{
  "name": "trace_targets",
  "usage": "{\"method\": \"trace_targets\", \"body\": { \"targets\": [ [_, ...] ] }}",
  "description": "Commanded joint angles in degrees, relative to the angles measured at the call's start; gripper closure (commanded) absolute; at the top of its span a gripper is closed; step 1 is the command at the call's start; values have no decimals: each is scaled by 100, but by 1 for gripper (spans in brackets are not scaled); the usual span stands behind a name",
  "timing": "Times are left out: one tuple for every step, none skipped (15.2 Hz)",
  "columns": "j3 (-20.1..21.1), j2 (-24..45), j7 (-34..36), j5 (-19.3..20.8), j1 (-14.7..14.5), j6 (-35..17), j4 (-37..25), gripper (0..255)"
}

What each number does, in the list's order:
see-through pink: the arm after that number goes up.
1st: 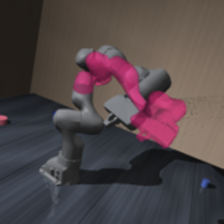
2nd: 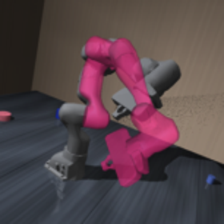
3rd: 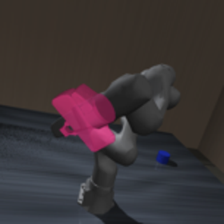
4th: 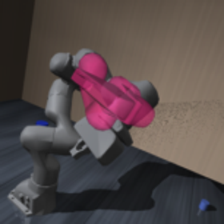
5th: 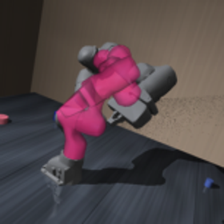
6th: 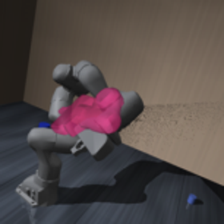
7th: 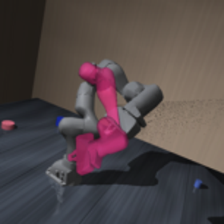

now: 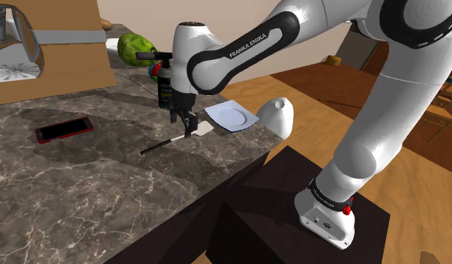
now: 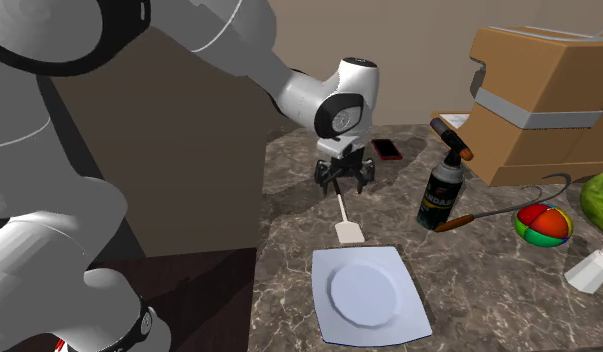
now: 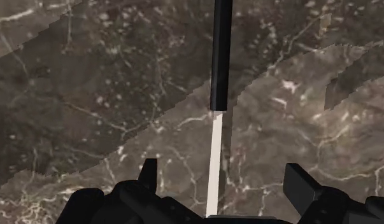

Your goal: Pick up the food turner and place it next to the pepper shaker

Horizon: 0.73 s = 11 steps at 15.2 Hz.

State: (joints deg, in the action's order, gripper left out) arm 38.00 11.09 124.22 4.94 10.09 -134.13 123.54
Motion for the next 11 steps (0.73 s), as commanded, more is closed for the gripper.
{"method": "trace_targets", "body": {
  "targets": [
    [-44, 153, 113, 132, -48, -135, 11, 0],
    [-64, 215, 151, 187, -69, -201, 26, 0],
    [-86, 277, 190, 244, -92, -266, 41, 0],
    [-124, 378, 252, 334, -128, -366, 61, 0],
    [-125, 377, 251, 334, -130, -366, 61, 0],
    [-126, 377, 251, 333, -130, -367, 62, 0],
    [-126, 377, 251, 333, -130, -367, 61, 0],
    [-126, 377, 251, 333, -130, -366, 61, 0],
    [-126, 377, 251, 333, -130, -366, 61, 0],
    [-126, 377, 251, 333, -130, -366, 61, 0],
    [-126, 377, 251, 333, -130, -366, 61, 0]
  ]
}}
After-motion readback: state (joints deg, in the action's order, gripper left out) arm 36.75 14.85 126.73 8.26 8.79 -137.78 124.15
